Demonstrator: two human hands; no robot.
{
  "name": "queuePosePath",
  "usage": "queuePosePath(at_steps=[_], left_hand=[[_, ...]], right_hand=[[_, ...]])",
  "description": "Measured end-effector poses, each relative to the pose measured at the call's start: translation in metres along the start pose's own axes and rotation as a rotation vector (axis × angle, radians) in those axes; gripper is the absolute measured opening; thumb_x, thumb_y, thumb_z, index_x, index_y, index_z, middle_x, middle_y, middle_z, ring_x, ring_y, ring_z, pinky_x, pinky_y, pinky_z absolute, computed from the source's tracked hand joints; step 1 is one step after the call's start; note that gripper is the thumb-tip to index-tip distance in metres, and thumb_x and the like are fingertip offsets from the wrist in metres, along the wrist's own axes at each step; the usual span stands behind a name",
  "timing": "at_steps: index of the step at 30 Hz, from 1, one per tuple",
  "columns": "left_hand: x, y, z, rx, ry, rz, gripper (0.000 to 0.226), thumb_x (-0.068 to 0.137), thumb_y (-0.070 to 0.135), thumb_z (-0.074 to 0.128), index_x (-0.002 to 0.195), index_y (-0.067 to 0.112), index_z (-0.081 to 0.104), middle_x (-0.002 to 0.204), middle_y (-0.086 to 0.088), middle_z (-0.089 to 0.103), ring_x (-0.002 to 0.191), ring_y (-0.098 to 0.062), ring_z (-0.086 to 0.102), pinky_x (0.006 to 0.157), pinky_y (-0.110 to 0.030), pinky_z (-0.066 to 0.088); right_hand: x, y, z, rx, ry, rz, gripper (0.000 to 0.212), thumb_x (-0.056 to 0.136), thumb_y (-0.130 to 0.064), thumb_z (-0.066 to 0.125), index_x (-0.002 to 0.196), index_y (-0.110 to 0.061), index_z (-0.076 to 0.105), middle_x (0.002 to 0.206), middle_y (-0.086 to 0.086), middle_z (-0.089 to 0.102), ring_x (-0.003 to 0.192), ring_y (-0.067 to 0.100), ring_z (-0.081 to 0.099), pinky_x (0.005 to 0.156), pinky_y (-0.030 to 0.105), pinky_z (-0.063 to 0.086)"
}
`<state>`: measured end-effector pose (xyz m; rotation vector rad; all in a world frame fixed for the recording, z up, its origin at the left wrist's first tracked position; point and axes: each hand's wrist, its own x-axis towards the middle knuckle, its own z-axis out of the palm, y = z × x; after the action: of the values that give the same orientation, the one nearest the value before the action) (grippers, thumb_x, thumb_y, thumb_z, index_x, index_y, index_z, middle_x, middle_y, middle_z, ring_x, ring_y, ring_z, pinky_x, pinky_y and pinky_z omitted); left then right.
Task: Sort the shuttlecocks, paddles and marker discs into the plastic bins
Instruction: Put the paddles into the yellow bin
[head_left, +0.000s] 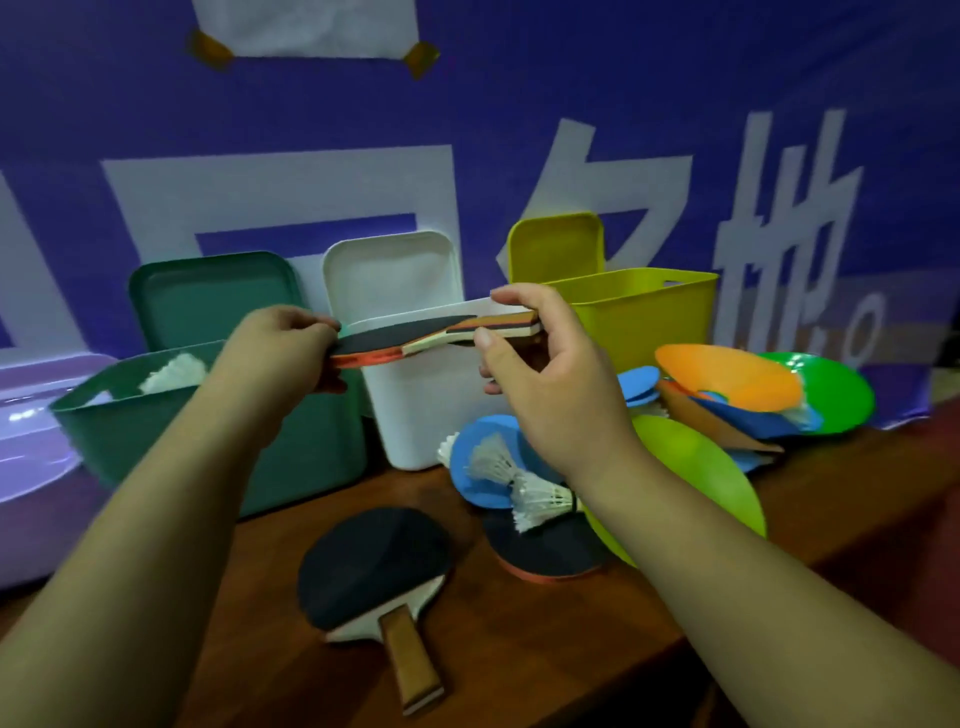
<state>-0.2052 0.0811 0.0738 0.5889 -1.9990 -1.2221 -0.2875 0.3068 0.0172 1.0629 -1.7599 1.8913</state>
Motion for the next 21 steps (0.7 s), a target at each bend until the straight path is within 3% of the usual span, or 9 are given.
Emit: queuePosePath(at_steps=[3,6,8,10,12,15,21], left_hand=[[0.006,0.015,0.044,-0.167,-0.07,0.025,0.016,0.104,0.009,0.056,0.094,0.009,0.069,0.101,-0.017,0.069,0.076,-0.031,0.075,0.066,-0.03,0.065],[0.01,0.027,0.08,-0.284,-0.158,0.052,0.016,0.105,0.023,0.06,0.097,0.011,0.068,0.099,-0.02,0.072,0.09,-0.035,0.078,0.087,-0.042,0.064],[0.012,0.03,0.101,-0.303,-0.237,0.074,0.016,0.105,0.03,0.059,0.098,0.018,0.068,0.101,-0.012,0.073,0.099,-0.034,0.076,0.099,-0.049,0.059],[0.014,0.027,0.118,-0.193,-0.268,0.144,0.021,0.103,0.042,0.06,0.101,0.024,0.071,0.107,-0.003,0.074,0.106,-0.028,0.073,0.103,-0.049,0.056],[0.017,0.021,0.129,0.04,-0.245,0.256,0.034,0.099,0.048,0.061,0.122,0.026,0.073,0.121,0.0,0.073,0.113,-0.019,0.068,0.105,-0.04,0.052],[0.024,0.003,0.14,0.288,-0.207,0.376,0.045,0.1,0.036,0.061,0.144,0.023,0.061,0.142,-0.002,0.063,0.123,-0.02,0.062,0.105,-0.036,0.048],[0.037,-0.026,0.143,0.46,-0.221,0.483,0.047,0.098,0.024,0.063,0.144,0.016,0.06,0.147,-0.003,0.059,0.135,-0.022,0.053,0.113,-0.034,0.038]], right_hand=[[0.007,-0.004,-0.034,-0.062,0.067,-0.006,0.018,0.102,-0.028,0.068,0.119,-0.033,0.065,0.098,-0.004,0.075,0.09,0.017,0.075,0.079,0.047,0.065],[0.02,-0.003,-0.064,-0.059,0.162,0.011,0.013,0.102,-0.022,0.069,0.114,-0.027,0.066,0.095,0.0,0.074,0.085,0.019,0.076,0.077,0.045,0.066],[0.032,0.001,-0.084,-0.088,0.211,0.02,0.013,0.102,-0.021,0.069,0.114,-0.026,0.066,0.097,0.0,0.074,0.085,0.02,0.077,0.079,0.045,0.066],[0.043,0.007,-0.101,-0.11,0.251,0.028,0.014,0.103,-0.022,0.068,0.116,-0.026,0.067,0.099,0.0,0.074,0.087,0.019,0.078,0.081,0.044,0.066],[0.054,0.012,-0.116,-0.123,0.309,0.037,0.014,0.103,-0.021,0.069,0.116,-0.024,0.068,0.101,0.001,0.075,0.088,0.019,0.078,0.081,0.04,0.067],[0.08,0.026,-0.132,-0.142,0.4,0.084,0.015,0.103,-0.023,0.069,0.117,-0.024,0.07,0.103,0.001,0.076,0.089,0.018,0.078,0.08,0.037,0.067],[0.146,0.086,-0.137,-0.154,0.429,0.273,0.02,0.099,-0.034,0.066,0.119,-0.03,0.069,0.107,0.003,0.076,0.092,0.018,0.079,0.083,0.042,0.067]])
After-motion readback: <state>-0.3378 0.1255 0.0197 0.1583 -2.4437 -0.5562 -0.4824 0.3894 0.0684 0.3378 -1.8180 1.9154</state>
